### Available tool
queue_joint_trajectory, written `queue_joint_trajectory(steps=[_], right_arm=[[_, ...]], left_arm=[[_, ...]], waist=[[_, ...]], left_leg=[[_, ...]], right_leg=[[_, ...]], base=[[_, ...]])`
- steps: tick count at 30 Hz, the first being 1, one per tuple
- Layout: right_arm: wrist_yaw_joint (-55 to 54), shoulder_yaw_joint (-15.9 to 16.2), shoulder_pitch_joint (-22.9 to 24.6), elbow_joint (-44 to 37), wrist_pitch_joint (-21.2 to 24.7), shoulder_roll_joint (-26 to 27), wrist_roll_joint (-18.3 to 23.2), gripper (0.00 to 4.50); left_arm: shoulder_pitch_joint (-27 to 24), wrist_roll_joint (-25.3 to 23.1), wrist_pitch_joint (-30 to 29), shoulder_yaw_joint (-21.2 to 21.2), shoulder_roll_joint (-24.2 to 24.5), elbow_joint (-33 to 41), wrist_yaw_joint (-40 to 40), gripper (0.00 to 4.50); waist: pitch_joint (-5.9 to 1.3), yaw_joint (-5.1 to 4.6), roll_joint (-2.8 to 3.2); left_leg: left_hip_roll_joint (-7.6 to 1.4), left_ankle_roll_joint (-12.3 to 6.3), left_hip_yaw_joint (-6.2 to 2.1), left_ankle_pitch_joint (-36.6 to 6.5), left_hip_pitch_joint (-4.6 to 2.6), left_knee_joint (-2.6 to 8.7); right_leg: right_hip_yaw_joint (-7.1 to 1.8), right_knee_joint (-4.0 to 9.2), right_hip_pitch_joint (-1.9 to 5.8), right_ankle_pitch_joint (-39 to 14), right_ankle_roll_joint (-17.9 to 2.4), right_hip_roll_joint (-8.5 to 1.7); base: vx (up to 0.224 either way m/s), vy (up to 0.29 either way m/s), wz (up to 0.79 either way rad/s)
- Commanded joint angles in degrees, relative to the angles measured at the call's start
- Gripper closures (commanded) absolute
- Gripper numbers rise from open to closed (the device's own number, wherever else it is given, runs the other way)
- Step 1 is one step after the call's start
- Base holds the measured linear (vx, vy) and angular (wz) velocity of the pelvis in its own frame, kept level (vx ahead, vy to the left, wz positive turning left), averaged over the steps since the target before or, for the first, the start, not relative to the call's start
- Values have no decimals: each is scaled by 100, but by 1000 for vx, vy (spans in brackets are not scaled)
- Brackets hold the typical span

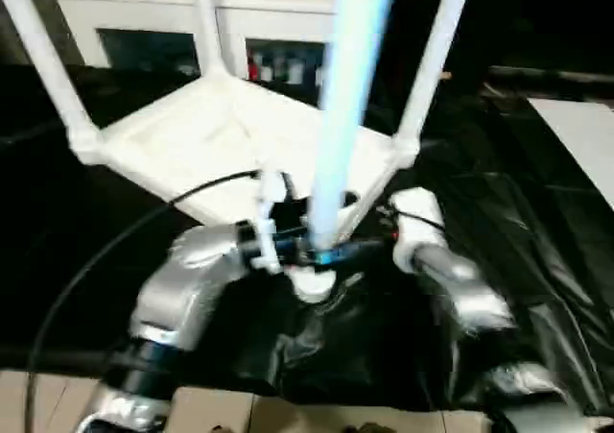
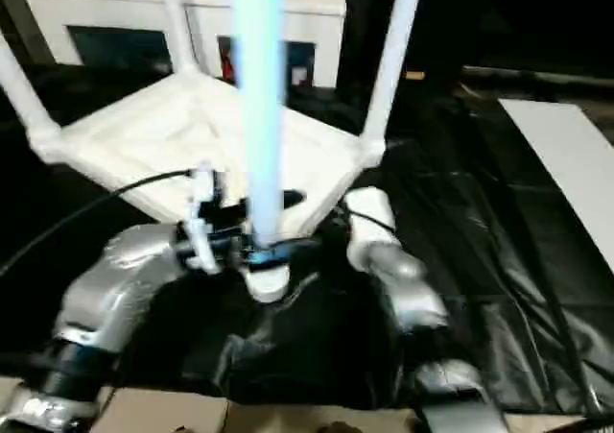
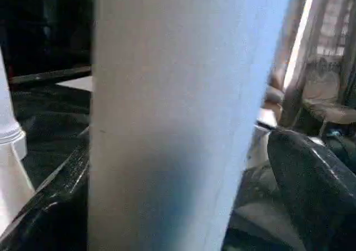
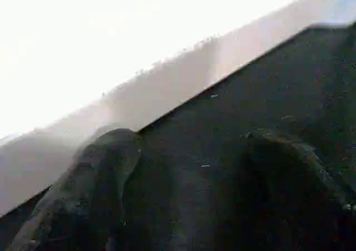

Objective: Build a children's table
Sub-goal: Rotate table base

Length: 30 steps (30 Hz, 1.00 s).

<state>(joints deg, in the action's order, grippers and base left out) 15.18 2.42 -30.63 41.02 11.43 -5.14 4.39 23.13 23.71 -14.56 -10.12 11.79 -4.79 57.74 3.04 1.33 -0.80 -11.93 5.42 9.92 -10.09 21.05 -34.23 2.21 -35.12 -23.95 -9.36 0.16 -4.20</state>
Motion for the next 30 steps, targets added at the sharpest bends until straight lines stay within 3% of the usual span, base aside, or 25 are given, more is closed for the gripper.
queue_joint_trajectory(steps=[1, 3, 4, 5, 7, 12, 14, 15, 18, 21, 24, 30], right_arm=[[438, 273, -269, 30, -124, 448, 187, 69], [708, 439, -369, 158, -214, 682, 166, 69], [708, 439, -369, 158, -214, 682, 166, 69], [796, 525, -403, 244, -231, 775, 115, 69], [859, 599, -426, 396, -347, 891, 50, 69], [686, 467, -371, 556, -538, 894, -55, 69], [697, 385, -323, 526, -555, 863, -23, 69], [643, 342, -292, 515, -568, 813, -65, 69], [349, 215, -299, 605, -631, 711, -153, 69], [-35, -48, -303, 653, -737, 491, -163, 69], [-128, -225, -229, 478, -822, 261, -122, 69], [271, -336, 166, -402, -808, -265, -129, 69]], left_arm=[[164, -82, 26, -297, -145, 27, -8, 9], [175, -150, 41, -359, -227, 33, -97, 9], [175, -150, 41, -359, -227, 33, -97, 9], [190, -151, 41, -373, -289, 30, -128, 9], [227, -233, 85, -447, -384, -8, -217, 9], [395, -649, 404, -624, -669, -401, -487, 9], [491, -792, 503, -694, -795, -610, -606, 9], [573, -964, 636, -758, -864, -804, -731, 9], [686, -1271, 851, -792, -894, -1089, -950, 9], [785, -1511, 1002, -695, -762, -1360, -1072, 9], [729, -1519, 1101, -590, -522, -1385, -864, 9], [264, -1207, 596, -601, 403, -720, 165, 9]], waist=[[-365, 22, 19], [-366, -3, 27], [-368, -21, -42], [-367, -19, 3], [-370, -64, -40], [-375, -62, -47], [-376, -52, -54], [-388, -38, -11], [-385, -49, -31], [-386, -33, -16], [-383, -20, -45], [-374, 55, -17]], left_leg=[[-38, 30, 9, -1634, -2, 436], [-42, 48, 6, -1667, -10, 436], [-44, 25, 13, -1682, -3, 435], [-43, 25, 6, -1677, -8, 437], [-56, 14, 7, -1638, 9, 440], [-60, 8, 17, -1739, -42, 434], [-58, -26, 14, -1716, -33, 440], [-53, -50, 14, -1637, -34, 429], [-53, -56, 12, -1636, -12, 432], [-46, -30, 13, -1742, -48, 426], [-47, -56, 12, -1722, -27, 428], [-57, -54, 27, -1607, -51, 433]], right_leg=[[-151, 411, 330, -1576, -1075, -225], [-151, 412, 318, -1591, -1068, -226], [-150, 426, 317, -1615, -1061, -225], [-154, 416, 316, -1647, -1060, -236], [-152, 418, 310, -1569, -1107, -240], [-159, 426, 283, -1388, -1165, -226], [-156, 420, 299, -1306, -1190, -227], [-160, 411, 309, -1156, -1232, -232], [-156, 414, 327, -1103, -1256, -237], [-153, 430, 306, -1309, -1233, -239], [-154, 426, 320, -1353, -1218, -245], [-161, 387, 299, -1174, -1211, -222]], base=[[0, 0, 0], [0, 0, 0], [0, 0, 0], [0, 0, 0], [0, 0, 0], [0, 0, 0], [0, 0, 0], [0, 0, 0], [0, 0, 0], [0, 0, 0], [0, 0, 0], [0, 0, 0]])
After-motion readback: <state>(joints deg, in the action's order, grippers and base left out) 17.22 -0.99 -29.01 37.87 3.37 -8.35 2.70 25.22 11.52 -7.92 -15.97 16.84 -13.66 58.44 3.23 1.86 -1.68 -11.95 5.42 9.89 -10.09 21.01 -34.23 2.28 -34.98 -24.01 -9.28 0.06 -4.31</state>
